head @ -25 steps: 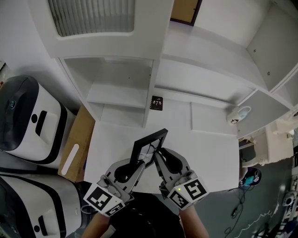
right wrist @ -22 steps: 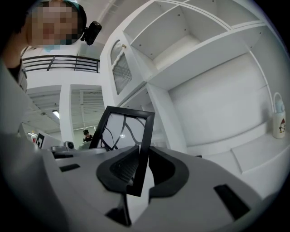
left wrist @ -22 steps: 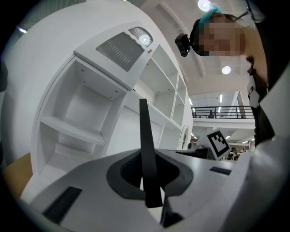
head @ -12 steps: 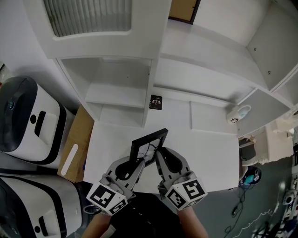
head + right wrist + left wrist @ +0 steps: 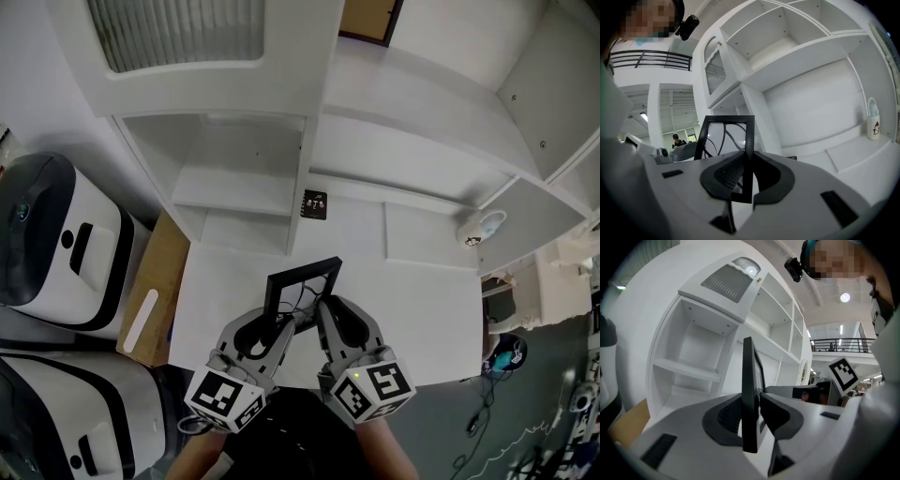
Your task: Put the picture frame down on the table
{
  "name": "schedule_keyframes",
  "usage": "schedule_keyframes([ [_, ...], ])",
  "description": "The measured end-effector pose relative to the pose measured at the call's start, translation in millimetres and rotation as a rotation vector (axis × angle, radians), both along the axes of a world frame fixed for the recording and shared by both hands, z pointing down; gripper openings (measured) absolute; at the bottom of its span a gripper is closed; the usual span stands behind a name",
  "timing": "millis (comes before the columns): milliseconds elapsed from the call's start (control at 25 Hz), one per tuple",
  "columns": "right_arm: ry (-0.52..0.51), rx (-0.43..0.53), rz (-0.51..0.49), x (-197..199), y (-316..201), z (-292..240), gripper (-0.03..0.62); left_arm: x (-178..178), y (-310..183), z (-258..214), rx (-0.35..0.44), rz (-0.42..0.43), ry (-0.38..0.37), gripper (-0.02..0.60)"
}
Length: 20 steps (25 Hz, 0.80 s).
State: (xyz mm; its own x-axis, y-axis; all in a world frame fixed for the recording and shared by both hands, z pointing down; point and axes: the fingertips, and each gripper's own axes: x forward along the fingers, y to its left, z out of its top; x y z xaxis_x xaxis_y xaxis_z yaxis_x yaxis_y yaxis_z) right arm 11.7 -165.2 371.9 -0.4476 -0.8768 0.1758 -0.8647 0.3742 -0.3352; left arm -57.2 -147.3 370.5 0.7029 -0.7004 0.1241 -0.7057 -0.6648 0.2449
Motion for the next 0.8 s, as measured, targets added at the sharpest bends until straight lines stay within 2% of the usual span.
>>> schedule_keyframes([
  [320, 0.037, -0.02, 0.037, 3.9, -1.5, 5.9, 0.064, -0.7, -4.0, 12.9, -0.006, -0.052, -0.105, 0.138],
  [440, 0.041, -0.02, 0.042, 4.4, -1.8, 8.4, 0.064, -2.8, -5.1, 16.0, -0.007, -0.072, -0.121, 0.154],
  [600, 0.058, -0.015, 0.049, 4.2, -2.7, 8.8, 0.064, -3.7, -2.8, 21.5, -0.008, -0.086, -0.173, 0.156],
  [800, 0.063, -0.011, 0.063, 6.3, -4.1, 9.4, 0.064, -8.5, -1.0, 25.1, -0.015, -0.111, -0.187, 0.156],
])
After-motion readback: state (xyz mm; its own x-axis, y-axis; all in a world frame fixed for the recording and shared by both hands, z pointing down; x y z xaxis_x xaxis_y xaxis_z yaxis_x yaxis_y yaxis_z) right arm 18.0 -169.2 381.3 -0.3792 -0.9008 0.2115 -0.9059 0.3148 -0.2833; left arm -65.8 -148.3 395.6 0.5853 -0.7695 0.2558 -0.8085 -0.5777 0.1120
